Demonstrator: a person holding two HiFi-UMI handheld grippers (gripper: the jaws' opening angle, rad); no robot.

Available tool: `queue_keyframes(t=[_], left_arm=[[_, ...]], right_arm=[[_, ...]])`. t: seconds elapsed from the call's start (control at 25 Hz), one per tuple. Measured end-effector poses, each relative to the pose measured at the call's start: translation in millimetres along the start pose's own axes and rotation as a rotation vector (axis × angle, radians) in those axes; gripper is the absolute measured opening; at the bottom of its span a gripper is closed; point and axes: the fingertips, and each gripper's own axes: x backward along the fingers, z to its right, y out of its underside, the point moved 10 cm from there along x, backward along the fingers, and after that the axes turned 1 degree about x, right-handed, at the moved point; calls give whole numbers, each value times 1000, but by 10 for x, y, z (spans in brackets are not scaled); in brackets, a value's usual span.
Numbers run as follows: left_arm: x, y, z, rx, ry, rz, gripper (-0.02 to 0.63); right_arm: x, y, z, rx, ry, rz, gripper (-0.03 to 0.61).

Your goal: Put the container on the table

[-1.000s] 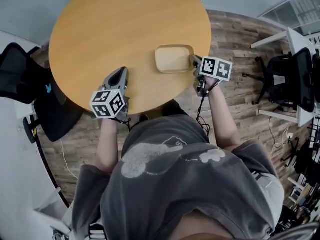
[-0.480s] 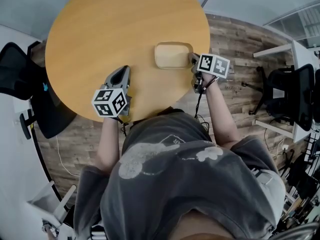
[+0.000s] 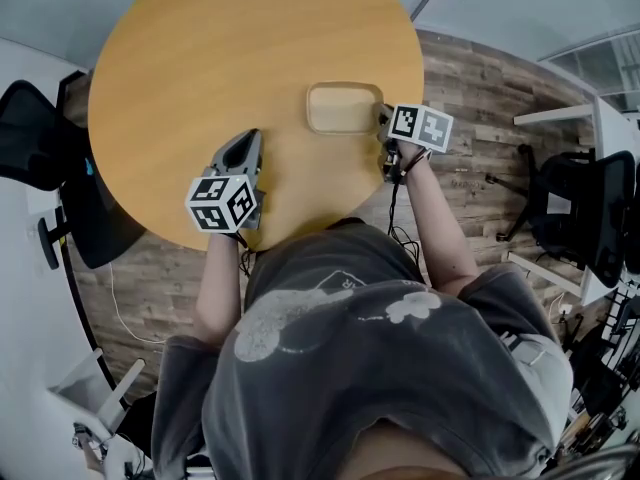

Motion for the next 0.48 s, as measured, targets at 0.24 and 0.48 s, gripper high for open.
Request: queue_keyframes(t=[0.24, 0.48], left_arm=[[-114, 22, -49, 17, -22, -18, 9], [-206, 32, -68, 16, -29, -43, 9]], right_arm=[[-239, -101, 61, 5, 14, -18, 17], [-378, -189, 111, -2, 31, -32, 17]])
